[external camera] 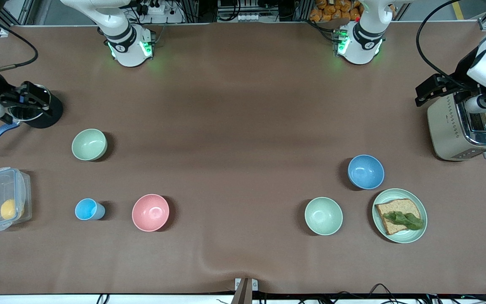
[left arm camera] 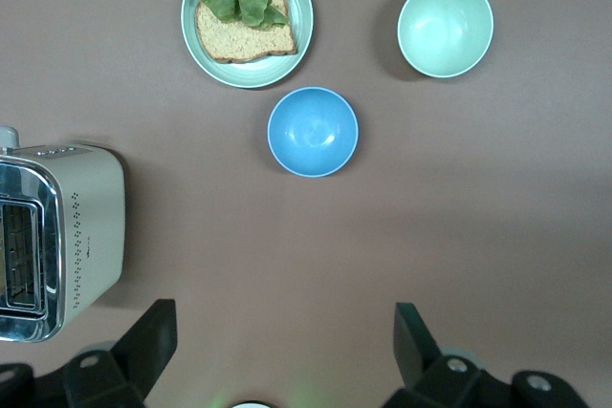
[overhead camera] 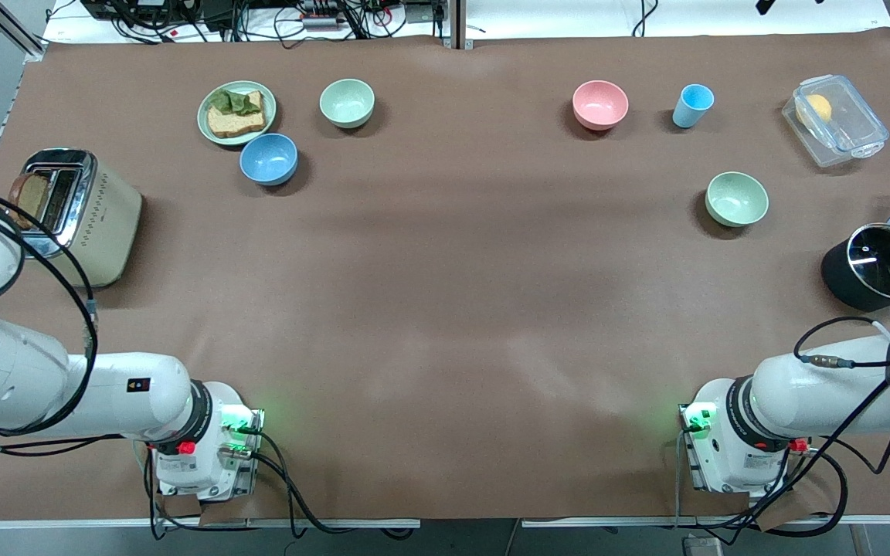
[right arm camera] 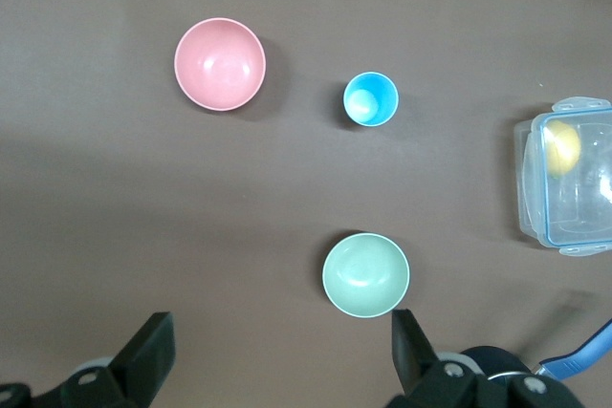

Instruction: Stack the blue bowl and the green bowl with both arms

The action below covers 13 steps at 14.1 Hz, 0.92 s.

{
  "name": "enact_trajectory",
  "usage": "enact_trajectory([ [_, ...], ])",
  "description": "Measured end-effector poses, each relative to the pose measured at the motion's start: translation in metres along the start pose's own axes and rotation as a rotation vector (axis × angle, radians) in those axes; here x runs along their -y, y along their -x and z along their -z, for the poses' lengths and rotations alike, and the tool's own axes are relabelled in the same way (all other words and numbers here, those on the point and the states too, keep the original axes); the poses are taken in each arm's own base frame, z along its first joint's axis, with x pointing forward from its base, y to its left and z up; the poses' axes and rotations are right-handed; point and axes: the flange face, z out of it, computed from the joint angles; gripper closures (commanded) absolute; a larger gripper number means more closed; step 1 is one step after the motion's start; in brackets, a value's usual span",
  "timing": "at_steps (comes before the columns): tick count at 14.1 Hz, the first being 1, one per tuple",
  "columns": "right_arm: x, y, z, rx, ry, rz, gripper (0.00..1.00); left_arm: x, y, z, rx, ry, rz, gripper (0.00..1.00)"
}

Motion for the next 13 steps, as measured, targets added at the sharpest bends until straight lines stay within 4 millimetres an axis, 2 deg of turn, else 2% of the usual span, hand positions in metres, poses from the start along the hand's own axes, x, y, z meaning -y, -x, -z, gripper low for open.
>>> enact_trajectory([
  [7, -0.003, -0.001, -0.003, 0.005, -0.001, -0.006, 0.0, 0.0, 0.0, 0.0, 0.0, 0.0, 0.0, 0.0],
  [10, -0.007, -0.011, -0.028, 0.049, -0.009, -0.007, 0.0, 0.0, 0.0, -0.001, 0.001, 0.0, -0.001, 0.0],
  [13, -0.025, -0.022, -0.06, 0.094, -0.018, -0.034, 0.0, -0.001, 0.0, -0.001, 0.003, 0.0, -0.003, 0.0],
])
